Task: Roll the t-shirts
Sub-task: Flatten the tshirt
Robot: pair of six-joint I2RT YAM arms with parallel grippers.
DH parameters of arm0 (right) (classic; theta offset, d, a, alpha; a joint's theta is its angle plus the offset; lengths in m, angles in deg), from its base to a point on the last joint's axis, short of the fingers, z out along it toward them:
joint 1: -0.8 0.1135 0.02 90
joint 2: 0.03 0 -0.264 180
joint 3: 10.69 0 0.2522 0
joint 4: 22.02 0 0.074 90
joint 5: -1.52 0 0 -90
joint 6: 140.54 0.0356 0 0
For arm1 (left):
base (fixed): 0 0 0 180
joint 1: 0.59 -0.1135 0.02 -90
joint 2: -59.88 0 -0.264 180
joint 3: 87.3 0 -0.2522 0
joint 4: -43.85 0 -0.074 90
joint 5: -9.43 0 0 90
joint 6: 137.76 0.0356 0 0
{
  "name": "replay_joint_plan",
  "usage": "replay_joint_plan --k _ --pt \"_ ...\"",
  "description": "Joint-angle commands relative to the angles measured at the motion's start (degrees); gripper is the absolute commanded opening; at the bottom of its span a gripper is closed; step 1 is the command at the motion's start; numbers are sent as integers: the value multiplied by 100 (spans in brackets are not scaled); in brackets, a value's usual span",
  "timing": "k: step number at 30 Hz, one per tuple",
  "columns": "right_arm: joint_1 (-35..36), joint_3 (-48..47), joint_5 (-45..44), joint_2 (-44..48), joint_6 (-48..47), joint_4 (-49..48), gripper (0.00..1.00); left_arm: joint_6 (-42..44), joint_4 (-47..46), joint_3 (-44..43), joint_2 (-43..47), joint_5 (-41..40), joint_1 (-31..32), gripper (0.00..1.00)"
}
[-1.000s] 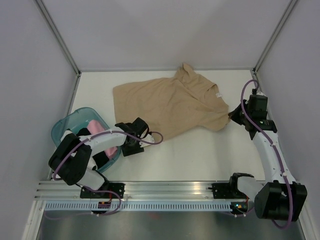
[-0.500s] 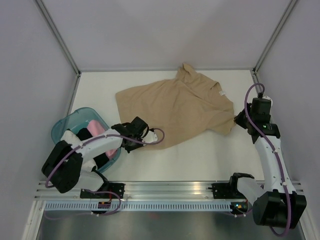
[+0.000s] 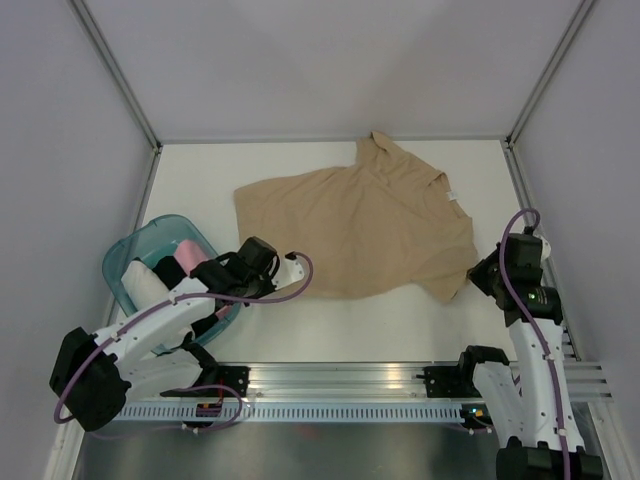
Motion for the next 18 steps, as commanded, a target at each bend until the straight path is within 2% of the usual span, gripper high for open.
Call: replay_joint_plan --k 1,2,3,6,7,9,11,13,14,15,16,17,18 --pt "-27 170 -262 249 397 773 4 224 138 204 51 -149 -22 2" --pt "-27 213 -411 328 397 844 6 329 174 249 60 -149 -22 2" --pt "-27 240 -839 373 458 975 13 391 252 301 60 -183 -22 2" --pt "-27 126 -1447 303 739 1152 22 646 367 442 69 -184 -22 2" --pt "-27 91 -1632 312 992 1204 33 743 420 443 60 -149 -22 3" --pt "-27 -93 -2045 373 1178 1336 57 796 717 303 -45 -26 -22 28" --pt "-27 -390 -2704 417 1311 1276 68 918 1016 145 -176 210 -22 50" --pt "-27 -724 -3039 391 1120 1066 73 998 1236 -163 -212 343 -13 57" --pt "-27 -779 -2953 321 900 542 87 1033 1264 -286 -212 518 -22 64" --pt "-27 -797 -2770 242 646 154 89 1042 1272 -591 -203 624 -22 67" --pt "-27 -779 -2089 -46 191 -555 88 1051 1255 -768 -221 747 -22 70" --pt "-27 -788 -1795 -284 134 -788 72 1008 1220 -1162 -317 1070 -22 71" --pt "-27 -797 -1479 -564 99 -1008 61 920 1142 -1331 -396 1177 -22 72"
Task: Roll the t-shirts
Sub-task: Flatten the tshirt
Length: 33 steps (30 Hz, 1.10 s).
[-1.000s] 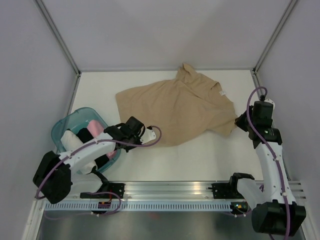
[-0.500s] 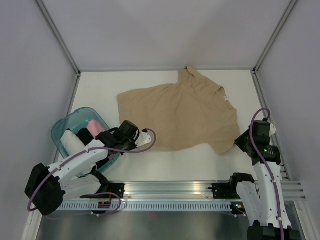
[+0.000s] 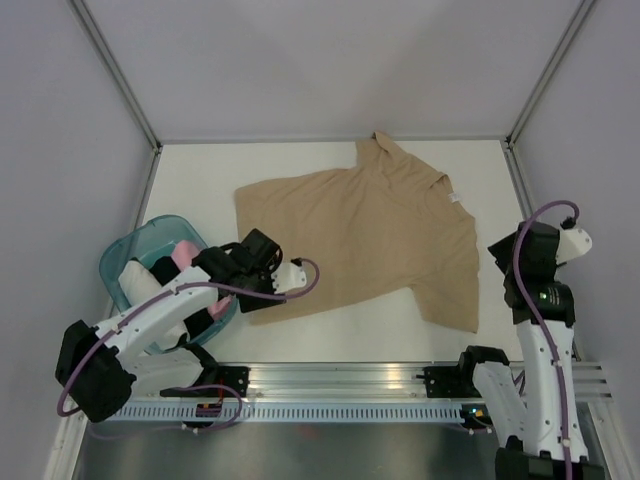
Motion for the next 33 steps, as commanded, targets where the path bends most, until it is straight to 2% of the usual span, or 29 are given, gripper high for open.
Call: replay_joint_plan --k 1,4,5,7,9,13,18,21,23,27,33 --pt "8 -137 1173 -1281 -585 -1714 43 -155 -307 -998 -206 715 -13 71" --pt "8 -207 1380 -2365 -622 -2113 26 -744 -756 -1385 -934 453 -48 68" --pt "8 -312 1502 -3082 -709 -2305 13 -938 -1010 -1438 -1346 86 -92 67" --pt "8 -400 1765 -4032 -832 -2473 3 -1114 -1232 -1465 -1813 -197 -171 66" --pt "8 -444 2030 -4511 -902 -2684 0 -1273 -1408 -1509 -2392 -374 -294 65" --pt "-9 -278 1758 -5241 -798 -2931 1 -1318 -1759 -1351 -3000 -708 -321 63" --pt "-202 64 2047 -5699 -605 -2905 0 -1353 -1936 -1096 -3257 -708 -312 63" --pt "-553 703 2293 -5586 -359 -3071 1 -1336 -1962 -956 -3222 -603 -321 63" --pt "-1053 1118 2628 -5244 -121 -3247 0 -1309 -1980 -824 -3117 -489 -312 63" --pt "-1731 1909 2593 -3999 20 -2951 1 -1116 -1997 -604 -2888 -164 -312 63" --pt "-2004 1999 2426 -2100 125 -2062 1 -800 -1988 -156 -2388 196 -312 63"
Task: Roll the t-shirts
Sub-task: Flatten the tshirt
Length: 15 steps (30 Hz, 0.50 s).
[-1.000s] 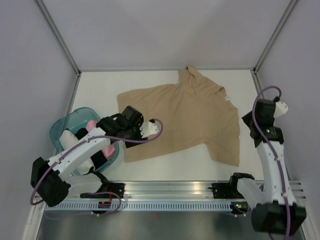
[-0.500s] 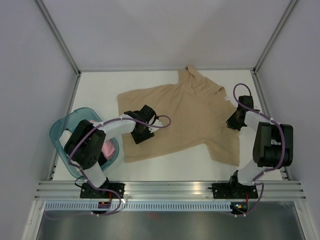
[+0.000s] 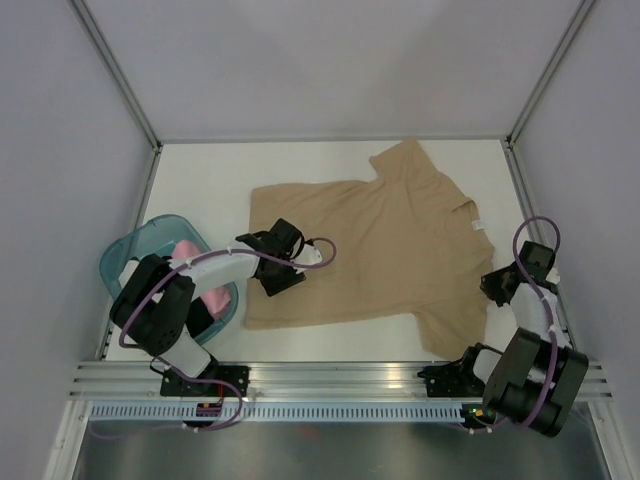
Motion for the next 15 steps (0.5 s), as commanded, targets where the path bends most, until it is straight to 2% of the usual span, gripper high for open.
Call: replay_joint_plan --k 1,4,7,8,9,10,11,12,13,14,15 --pt "-61 -119 -234 923 88 839 1 269 129 406 347 515 16 63" --pt "-53 -540 -198 1443 -148 858 0 270 400 294 769 928 7 64" --pt "96 -1574 -260 1278 -430 454 2 -54 595 -328 1068 1035 -193 66" --pt "401 -1822 -417 886 -578 192 3 -151 604 -566 1034 1044 -326 67" --pt "648 -2094 -566 629 -667 85 4 -283 622 -1160 799 1035 -501 67" --pt "912 -2723 -681 -17 -781 15 5 -588 744 -1506 553 1000 -877 67" --pt "1497 -3095 -882 -398 -912 -47 6 -731 780 -1866 307 913 -1037 66" --pt "1790 -3490 -884 -819 -1227 -48 6 -819 797 -2522 34 425 -1161 65" --pt "2045 -4338 -815 -1250 -1421 -48 7 -942 789 -2833 -577 176 -1336 64" --pt "2466 -4817 -649 -2159 -1763 13 4 -995 806 -3445 -862 -174 -1425 63" --pt "2626 -5309 -586 -2638 -1949 110 3 -1057 841 -3747 -1178 -256 -1486 63"
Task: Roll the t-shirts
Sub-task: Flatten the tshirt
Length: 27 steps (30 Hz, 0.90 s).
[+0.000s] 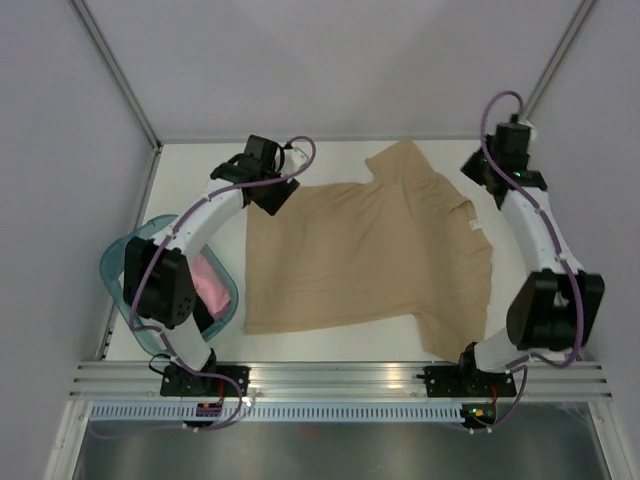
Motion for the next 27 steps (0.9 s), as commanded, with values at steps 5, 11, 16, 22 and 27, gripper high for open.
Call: replay_joint_plan --k 5,11,16,22,27 --pt "1216 -4661 629 -4402 -1317 666 0 -678 321 -2361 -2425 -1205 -594 62" --pt "1225 -6475 639 -6487 -702 544 0 -845 365 -2996 -3488 -1373 -928 60" --pt "1208 -6529 227 -7085 -254 297 0 -845 356 -3049 -3850 -1381 -929 59" --pt "796 -6098 -284 -7156 888 140 0 -836 452 -3338 -4342 -1715 -946 59" --pt "593 -6440 -380 -7358 828 156 1 -880 541 -3629 -4649 -1751 -964 59"
